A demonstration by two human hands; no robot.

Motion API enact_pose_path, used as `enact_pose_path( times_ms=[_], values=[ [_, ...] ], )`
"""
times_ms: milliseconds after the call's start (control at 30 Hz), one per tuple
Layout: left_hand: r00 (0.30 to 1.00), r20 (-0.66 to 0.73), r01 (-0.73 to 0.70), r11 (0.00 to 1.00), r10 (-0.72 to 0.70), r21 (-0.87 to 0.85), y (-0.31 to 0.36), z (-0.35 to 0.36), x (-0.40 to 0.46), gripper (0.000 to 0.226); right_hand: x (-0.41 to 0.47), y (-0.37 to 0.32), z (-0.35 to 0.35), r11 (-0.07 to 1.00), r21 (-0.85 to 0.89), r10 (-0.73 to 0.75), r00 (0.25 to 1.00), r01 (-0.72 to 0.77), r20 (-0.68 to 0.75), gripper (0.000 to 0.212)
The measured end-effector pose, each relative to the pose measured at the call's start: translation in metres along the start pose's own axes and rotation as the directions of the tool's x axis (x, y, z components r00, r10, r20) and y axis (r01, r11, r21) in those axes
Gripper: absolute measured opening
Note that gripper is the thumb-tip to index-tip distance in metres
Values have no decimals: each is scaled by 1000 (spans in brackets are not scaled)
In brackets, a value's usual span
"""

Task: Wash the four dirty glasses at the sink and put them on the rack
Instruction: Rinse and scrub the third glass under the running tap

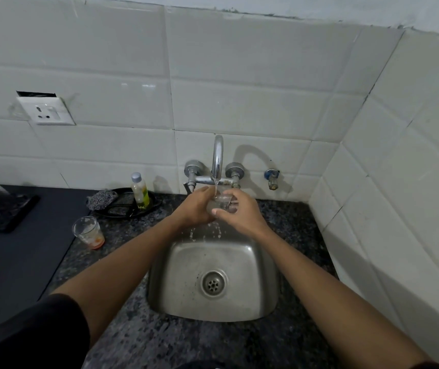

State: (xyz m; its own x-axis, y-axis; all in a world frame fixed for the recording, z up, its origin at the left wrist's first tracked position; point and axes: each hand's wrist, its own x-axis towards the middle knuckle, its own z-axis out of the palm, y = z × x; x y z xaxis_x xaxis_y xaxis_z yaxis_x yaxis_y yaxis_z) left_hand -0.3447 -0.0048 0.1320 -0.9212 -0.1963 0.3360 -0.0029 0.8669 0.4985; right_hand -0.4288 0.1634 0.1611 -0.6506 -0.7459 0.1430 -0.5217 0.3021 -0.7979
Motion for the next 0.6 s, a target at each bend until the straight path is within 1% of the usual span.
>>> enact_pose_path(
  times_ms=[67, 133, 167, 200, 233, 267, 300, 333, 367, 400, 433, 500, 533, 600],
  values=[
    [997, 15, 74, 997, -73, -30, 0, 1, 2, 43, 1, 1, 0, 999, -24, -39, 999, 39, -17, 60],
    [976, 66, 215, 972, -209, -93, -5, 3, 4, 50, 1, 3, 0, 998, -15, -54, 998, 54, -22, 59],
    [946, 129, 316, 932, -296, -178, -5, 2, 3, 57, 1, 4, -1, 998, -8, -63, 998, 63, -22, 59],
    [904, 231, 419, 851, -360, -317, -6, 1, 2, 60, 1, 5, -1, 997, -12, -75, 997, 75, -26, 59],
    [868, 344, 491, 719, -358, -492, -5, -1, 0, 57, 2, 6, -1, 996, -18, -88, 996, 87, -27, 59],
    [838, 441, 545, 534, -321, -647, -3, -4, -5, 47, 2, 6, -2, 995, -24, -101, 995, 101, -21, 59],
    [812, 511, 583, 326, -283, -745, 0, -8, -9, 38, 2, 7, -3, 993, -32, -116, 993, 115, -11, 59],
    [793, 551, 597, 150, -259, -788, 1, -10, -12, 37, 2, 7, -5, 991, -42, -130, 992, 130, 5, 59],
    [781, 571, 592, 9, -252, -806, 0, -10, -14, 38, 2, 7, -6, 988, -52, -142, 989, 144, 28, 59],
    [775, 579, 581, -76, -253, -810, 2, -10, -16, 36, 2, 7, -7, 985, -63, -155, 986, 158, 59, 62],
    [759, 590, 584, -113, -277, -804, 1, -7, -16, 36, 2, 7, -7, 981, -77, -172, 981, 179, 90, 66],
    [728, 600, 604, -104, -330, -790, 0, 3, -14, 48, 3, 6, -5, 963, -129, -217, 965, 236, 144, 78],
    [723, 586, 599, -91, -365, -796, 0, 9, -13, 52, 3, 4, -3, 943, -183, -255, 956, 279, 145, 81],
    [734, 531, 532, -128, -424, -837, 3, 17, -10, 44, 2, 0, 2, 866, -328, -366, 925, 378, 100, 78]
  ],
)
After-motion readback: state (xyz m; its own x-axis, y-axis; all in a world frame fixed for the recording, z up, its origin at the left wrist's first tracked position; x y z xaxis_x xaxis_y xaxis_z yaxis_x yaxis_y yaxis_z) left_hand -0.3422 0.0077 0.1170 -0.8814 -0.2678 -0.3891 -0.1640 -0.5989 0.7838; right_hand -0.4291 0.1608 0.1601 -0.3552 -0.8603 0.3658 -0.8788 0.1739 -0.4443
